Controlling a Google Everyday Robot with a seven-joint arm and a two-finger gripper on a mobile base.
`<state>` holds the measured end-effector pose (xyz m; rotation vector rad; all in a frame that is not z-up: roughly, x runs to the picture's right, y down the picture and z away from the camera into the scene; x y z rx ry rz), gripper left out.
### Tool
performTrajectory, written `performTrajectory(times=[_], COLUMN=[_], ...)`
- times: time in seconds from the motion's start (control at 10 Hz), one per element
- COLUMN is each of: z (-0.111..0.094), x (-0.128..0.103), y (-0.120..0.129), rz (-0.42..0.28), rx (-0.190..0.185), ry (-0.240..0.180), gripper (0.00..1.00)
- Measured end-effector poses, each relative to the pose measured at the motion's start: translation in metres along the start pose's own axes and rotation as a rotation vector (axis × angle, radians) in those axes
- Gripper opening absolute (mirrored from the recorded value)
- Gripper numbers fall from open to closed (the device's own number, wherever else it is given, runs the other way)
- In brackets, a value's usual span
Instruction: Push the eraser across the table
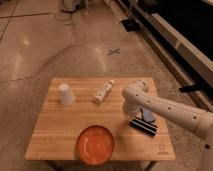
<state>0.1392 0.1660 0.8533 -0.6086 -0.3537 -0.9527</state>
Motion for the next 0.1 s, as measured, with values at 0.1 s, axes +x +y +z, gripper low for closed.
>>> performTrajectory(times=[0.1], z=[0.0002], x=[-0.0006], y=[-0.0014], rz=[-0.003], rx=[0.000], ry=[0.000], gripper=[0.07])
